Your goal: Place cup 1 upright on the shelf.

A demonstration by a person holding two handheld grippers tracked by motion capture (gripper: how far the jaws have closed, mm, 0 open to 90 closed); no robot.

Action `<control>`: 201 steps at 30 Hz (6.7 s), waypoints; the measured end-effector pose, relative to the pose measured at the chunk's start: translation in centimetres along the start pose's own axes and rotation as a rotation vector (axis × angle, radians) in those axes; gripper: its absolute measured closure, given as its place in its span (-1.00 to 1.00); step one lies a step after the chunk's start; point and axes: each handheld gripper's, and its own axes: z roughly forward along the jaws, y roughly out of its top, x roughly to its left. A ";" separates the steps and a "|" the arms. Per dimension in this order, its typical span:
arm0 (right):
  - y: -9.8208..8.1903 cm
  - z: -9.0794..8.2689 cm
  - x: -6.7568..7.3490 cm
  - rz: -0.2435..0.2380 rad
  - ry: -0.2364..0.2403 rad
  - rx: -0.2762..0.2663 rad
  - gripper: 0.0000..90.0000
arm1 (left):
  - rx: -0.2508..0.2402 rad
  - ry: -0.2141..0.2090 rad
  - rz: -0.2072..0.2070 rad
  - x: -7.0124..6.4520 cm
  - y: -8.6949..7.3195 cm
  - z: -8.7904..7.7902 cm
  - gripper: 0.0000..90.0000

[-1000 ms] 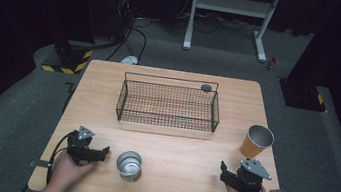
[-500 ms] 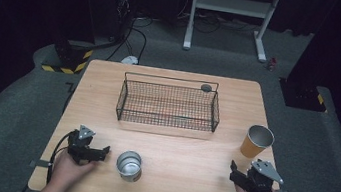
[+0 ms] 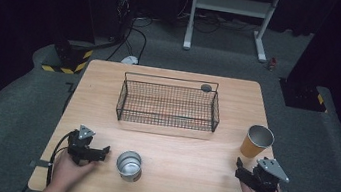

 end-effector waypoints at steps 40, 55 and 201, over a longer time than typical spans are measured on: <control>2.0 3.3 -2.6 0.047 -0.018 -0.023 -0.78 | 0.002 0.005 -0.005 -0.1 0.1 0.2 -0.99; 3.0 4.9 -2.8 0.069 -0.009 -0.043 -0.78 | 0.001 0.008 -0.004 -0.1 0.1 0.1 -0.99; 14.8 5.1 10.1 -0.008 0.239 -0.180 -0.68 | -0.004 0.021 -0.020 -0.1 0.2 0.1 -0.95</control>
